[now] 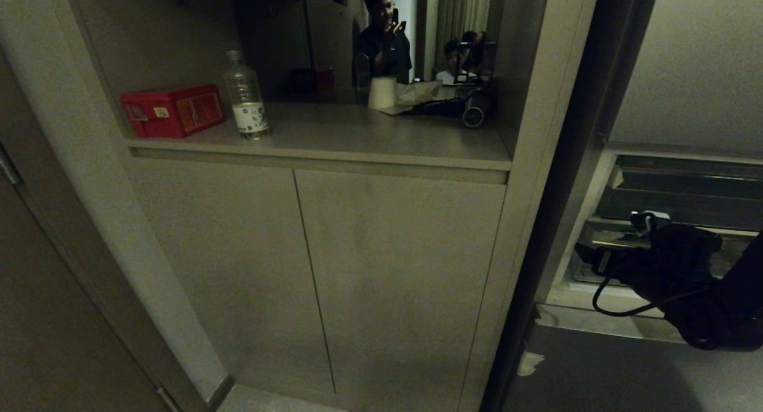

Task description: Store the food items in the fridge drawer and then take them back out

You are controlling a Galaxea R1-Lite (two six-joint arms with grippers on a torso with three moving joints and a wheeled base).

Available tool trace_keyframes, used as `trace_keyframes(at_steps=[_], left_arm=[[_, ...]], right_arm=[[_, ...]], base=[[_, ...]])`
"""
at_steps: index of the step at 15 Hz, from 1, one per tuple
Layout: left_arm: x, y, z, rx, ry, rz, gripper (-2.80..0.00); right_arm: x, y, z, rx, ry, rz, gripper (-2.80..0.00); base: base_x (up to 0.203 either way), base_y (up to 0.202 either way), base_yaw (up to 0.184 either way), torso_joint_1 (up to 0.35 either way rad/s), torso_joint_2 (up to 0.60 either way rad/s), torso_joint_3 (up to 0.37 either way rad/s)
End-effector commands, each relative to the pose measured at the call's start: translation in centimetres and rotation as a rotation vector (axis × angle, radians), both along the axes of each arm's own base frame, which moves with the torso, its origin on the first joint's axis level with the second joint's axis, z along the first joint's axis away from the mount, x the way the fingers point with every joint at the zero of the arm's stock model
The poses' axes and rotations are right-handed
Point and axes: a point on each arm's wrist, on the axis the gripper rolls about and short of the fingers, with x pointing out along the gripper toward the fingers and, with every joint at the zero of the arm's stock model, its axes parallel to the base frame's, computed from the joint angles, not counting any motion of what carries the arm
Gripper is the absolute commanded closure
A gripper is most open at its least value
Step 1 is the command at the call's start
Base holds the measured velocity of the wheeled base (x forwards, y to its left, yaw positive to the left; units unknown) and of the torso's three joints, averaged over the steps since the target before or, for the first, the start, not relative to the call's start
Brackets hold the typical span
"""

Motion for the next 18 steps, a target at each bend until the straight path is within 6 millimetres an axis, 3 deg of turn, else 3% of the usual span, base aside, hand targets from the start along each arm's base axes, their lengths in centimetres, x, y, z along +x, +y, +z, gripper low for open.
trace_keyframes(at_steps=[1,4,5,6,18], left_arm=[[0.0,0.0,0.0,0.0,0.002,0.0,0.0],[0.0,0.0,0.0,0.0,0.002,0.0,0.0],[0.0,0.0,0.0,0.0,0.002,0.0,0.0],[0.0,0.0,0.0,0.0,0.002,0.0,0.0],[0.0,0.0,0.0,0.0,0.002,0.0,0.0]], right_arm=[[0.0,0.0,0.1,0.0,-0.005,0.0,-2.8],[-0.2,-0.2,0.1,0.001,-0.003,-0.004,-2.8],[-0.1,-0.2,0.0,0.001,-0.002,-0.004,-1.86],[-0.1,-0.2,0.0,0.001,-0.002,-0.004,0.0],[0.0,2.0,0.0,-0.003,0.001,0.052,0.0]], base=[[0.0,0.0,0.0,0.0,0.0,0.0],[0.0,0.0,0.0,0.0,0.0,0.0],[0.0,0.0,0.0,0.0,0.0,0.0],[0.0,0.0,0.0,0.0,0.0,0.0],[0.0,0.0,0.0,0.0,0.0,0.0]])
